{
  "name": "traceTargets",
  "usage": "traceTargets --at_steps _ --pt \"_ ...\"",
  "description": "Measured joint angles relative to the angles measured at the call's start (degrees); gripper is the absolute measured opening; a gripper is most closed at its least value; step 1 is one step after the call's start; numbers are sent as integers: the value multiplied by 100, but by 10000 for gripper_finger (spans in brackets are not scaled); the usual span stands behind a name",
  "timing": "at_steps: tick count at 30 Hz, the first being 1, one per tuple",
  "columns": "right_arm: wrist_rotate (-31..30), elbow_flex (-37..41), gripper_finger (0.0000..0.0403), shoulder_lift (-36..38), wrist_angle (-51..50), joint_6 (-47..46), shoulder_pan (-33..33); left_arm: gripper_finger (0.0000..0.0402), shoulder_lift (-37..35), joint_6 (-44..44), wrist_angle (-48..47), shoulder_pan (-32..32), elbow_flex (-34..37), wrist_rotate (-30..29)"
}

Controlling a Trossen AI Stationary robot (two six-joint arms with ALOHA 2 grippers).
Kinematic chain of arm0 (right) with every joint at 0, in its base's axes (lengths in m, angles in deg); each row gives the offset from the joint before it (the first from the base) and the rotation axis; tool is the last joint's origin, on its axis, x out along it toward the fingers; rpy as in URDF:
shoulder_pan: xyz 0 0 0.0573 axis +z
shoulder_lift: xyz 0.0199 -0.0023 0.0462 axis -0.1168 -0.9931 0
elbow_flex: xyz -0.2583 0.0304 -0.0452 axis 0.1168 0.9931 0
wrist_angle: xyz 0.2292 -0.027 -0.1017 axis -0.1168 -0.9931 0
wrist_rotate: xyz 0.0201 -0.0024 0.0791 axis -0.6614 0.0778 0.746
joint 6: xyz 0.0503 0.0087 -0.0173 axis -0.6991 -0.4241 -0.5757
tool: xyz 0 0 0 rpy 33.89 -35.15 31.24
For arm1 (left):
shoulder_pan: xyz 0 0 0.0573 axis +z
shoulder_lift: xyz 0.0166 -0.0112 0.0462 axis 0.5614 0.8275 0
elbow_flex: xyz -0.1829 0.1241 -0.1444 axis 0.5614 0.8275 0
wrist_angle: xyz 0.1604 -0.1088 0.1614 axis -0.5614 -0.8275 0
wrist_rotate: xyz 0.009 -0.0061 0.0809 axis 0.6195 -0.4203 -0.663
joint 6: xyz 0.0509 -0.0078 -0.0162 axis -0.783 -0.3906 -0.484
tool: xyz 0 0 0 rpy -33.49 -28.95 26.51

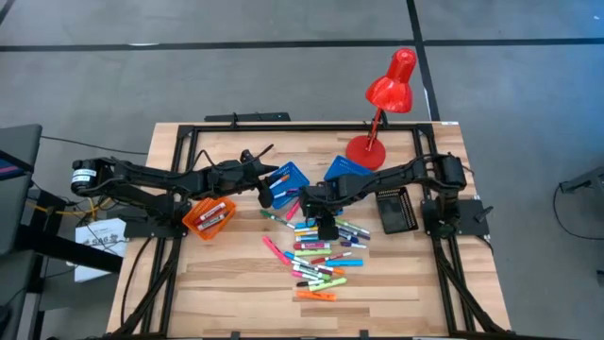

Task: Pick & Place Markers
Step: Put the small violet highlighter pen into the left blue bin

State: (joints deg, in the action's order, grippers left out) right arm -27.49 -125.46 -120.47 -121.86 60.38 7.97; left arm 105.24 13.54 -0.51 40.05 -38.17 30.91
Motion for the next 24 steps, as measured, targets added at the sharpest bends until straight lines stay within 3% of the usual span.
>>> traceTargets --at_steps 12,17,24 --pt "41 -2 156 266 -1476 -1431 749 121 -2 -2 4 13 2 0" --pt "56 91 156 264 -1396 -1477 1262 121 -4 -2 4 22 2 0" --pt "309 542 145 264 -876 -2321 1531 121 -7 -11 64 39 2 2"
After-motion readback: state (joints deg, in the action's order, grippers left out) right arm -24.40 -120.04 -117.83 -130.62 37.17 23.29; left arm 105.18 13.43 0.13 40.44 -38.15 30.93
